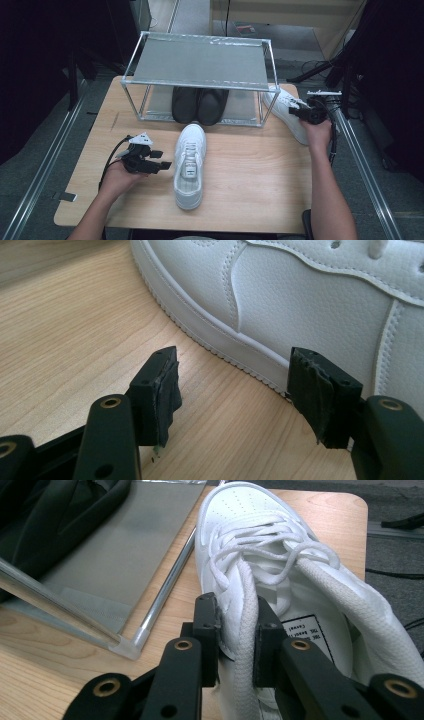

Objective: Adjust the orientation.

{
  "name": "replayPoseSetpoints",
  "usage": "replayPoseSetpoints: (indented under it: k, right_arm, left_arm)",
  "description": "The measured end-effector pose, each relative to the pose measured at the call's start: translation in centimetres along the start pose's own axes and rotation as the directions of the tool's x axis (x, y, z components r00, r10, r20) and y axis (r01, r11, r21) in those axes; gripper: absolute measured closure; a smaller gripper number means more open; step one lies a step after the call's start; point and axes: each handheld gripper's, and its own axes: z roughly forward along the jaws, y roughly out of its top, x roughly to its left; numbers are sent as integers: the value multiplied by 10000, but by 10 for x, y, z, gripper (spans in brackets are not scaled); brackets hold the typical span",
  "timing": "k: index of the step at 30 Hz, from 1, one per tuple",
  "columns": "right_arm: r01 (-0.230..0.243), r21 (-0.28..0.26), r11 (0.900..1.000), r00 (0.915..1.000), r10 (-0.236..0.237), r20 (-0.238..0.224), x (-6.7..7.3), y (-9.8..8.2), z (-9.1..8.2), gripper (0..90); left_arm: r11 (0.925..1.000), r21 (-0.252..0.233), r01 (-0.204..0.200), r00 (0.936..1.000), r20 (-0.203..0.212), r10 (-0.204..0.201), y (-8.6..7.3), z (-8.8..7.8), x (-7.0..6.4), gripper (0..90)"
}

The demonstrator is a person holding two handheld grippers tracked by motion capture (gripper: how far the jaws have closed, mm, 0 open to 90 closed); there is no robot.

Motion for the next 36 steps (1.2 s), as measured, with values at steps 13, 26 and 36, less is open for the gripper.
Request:
replayPoseSetpoints:
  k: [13,26,36]
  right_arm:
    - [-82,-135,9999,9998,84,199,5,5,-15,815]
    - [-201,-208,9996,9996,205,173,14,-4,-38,814]
    - [-95,-360,9993,9994,107,338,22,-13,-55,811]
  left_arm:
    - [10000,-50,4,10000,26,-4,-1,-1,1,377]
    - [9999,-150,-12,10000,29,13,2,-3,2,374]
    - [9995,-280,-137,9999,63,139,4,-2,3,370]
